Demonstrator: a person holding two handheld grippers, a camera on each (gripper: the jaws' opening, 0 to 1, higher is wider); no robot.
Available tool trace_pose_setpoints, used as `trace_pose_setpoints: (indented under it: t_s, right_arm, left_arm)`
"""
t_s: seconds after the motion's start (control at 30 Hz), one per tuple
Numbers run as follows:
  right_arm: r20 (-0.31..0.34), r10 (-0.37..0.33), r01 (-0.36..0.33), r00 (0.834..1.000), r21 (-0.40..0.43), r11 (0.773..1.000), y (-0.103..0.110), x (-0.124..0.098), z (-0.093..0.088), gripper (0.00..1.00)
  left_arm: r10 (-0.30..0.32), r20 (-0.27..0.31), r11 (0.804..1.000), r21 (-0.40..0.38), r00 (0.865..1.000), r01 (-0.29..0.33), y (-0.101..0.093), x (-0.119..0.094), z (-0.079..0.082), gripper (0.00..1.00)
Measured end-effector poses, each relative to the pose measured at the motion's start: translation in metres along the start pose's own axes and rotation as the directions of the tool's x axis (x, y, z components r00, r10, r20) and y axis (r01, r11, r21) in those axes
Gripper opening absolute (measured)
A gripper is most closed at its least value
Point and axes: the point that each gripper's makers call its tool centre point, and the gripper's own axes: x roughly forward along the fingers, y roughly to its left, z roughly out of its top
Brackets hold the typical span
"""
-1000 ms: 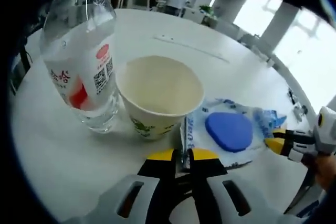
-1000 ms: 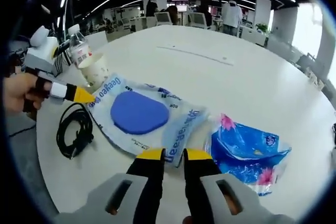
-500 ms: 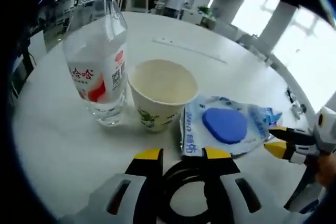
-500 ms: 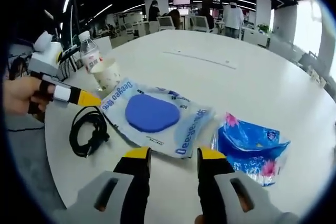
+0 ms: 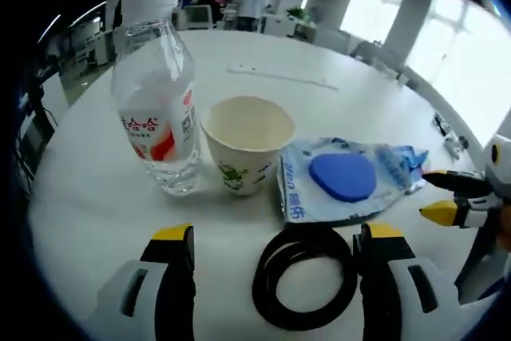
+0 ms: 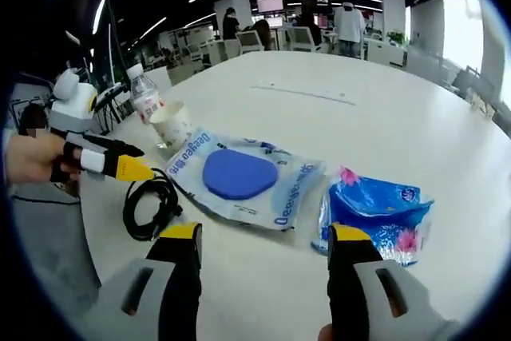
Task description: Arrange the tabletop items into an orderly group along one side of the table until the central work area is clear of visible clutter.
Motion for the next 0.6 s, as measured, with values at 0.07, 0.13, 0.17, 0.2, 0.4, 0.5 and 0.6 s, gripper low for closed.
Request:
trace_pose_setpoints:
  t_s: [0.07, 0.13, 0.17, 0.2, 0.4, 0.5, 0.6]
  right_arm:
    - [0.008, -0.005, 0.005, 1.0, 0.012, 1.0, -0.001, -0.004, 0.0, 0.63]
    - [0.011, -0.017, 0.017, 1.0, 0.014, 1.0, -0.003, -0.006, -0.001, 0.62]
    - [0.011, -0.019, 0.019, 1.0, 0.014, 1.0, -0.003, -0.006, -0.001, 0.62]
    - [0.011, -0.021, 0.021, 1.0, 0.015, 1.0, -0.003, -0.006, -0.002, 0.62]
    - [0.029, -0.044, 0.043, 0.999, 0.015, 0.999, -0.004, -0.012, -0.001, 0.57]
    - [0.031, -0.048, 0.047, 0.998, 0.027, 0.999, -0.004, -0.015, -0.001, 0.56]
    - [0.028, -0.037, 0.036, 0.999, 0.035, 0.999, 0.001, -0.015, -0.002, 0.56]
  left_arm:
    - [0.005, 0.003, 1.0, -0.001, 1.0, -0.005, 0.001, -0.005, -0.001, 0.83]
    - [0.008, 0.001, 1.0, -0.01, 1.0, -0.008, 0.005, -0.008, -0.001, 0.83]
    - [0.009, -0.001, 1.0, -0.022, 1.0, -0.009, 0.008, -0.009, -0.001, 0.83]
    - [0.011, 0.0, 1.0, -0.026, 1.0, -0.011, 0.008, -0.012, -0.001, 0.82]
    - [0.022, 0.015, 0.999, -0.025, 1.0, -0.022, 0.014, -0.021, 0.001, 0.79]
    - [0.02, 0.033, 0.999, -0.028, 0.999, -0.019, 0.014, -0.023, 0.001, 0.77]
    - [0.019, 0.036, 1.0, -0.019, 0.999, -0.018, 0.017, -0.023, 0.0, 0.76]
